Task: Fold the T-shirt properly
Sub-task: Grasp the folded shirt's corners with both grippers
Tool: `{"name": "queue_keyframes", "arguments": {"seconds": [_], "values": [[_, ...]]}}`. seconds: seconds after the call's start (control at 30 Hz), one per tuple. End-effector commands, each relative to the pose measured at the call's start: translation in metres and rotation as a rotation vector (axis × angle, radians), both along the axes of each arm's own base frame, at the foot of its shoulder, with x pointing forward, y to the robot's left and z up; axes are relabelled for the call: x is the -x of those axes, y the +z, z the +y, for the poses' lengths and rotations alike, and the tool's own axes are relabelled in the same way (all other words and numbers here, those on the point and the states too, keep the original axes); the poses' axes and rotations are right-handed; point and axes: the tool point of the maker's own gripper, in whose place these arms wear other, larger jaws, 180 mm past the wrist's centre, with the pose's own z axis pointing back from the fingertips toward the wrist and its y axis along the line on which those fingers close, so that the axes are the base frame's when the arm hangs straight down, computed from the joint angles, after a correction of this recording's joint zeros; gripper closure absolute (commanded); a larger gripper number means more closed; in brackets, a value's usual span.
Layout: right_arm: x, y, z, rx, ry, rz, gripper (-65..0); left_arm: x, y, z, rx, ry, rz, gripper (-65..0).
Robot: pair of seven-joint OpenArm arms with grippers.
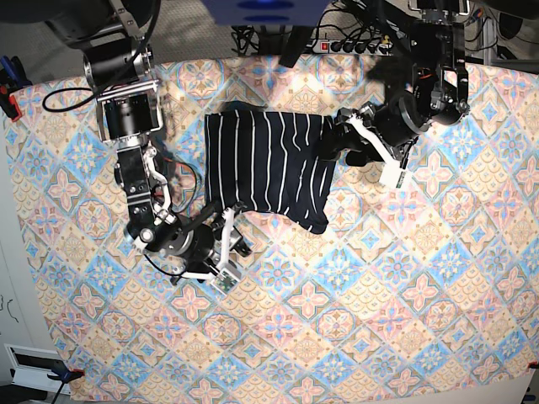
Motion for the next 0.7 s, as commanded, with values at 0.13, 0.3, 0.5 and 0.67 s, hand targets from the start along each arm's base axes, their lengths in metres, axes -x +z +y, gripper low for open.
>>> {"name": "queue_keyframes", "arguments": {"seconds": [0.13,0.3,0.5,0.67], "values": [[-0.004,-0.004,-0.003,0.003,0.016,0.01,-13.1,0.012,0.003,-0.031,-0.016,-0.182,-0.012,-32.3],[0.004,-0.033,-0.006,0.091,0.042,0.073,0.0,0.016,0.001,-0.04,-0.041,-0.258,-0.011,-7.9],[0.015,-0.074,-0.014,0.155,0.054,0.129,-0.6,0.028,-0.035,-0.045,-0.162,-0.342,0.041,0.0],[0.025,-0.091,-0.018,0.159,0.05,0.175,-0.5,0.031,-0.068,-0.05,-0.261,-0.405,0.089,0.0]]}}
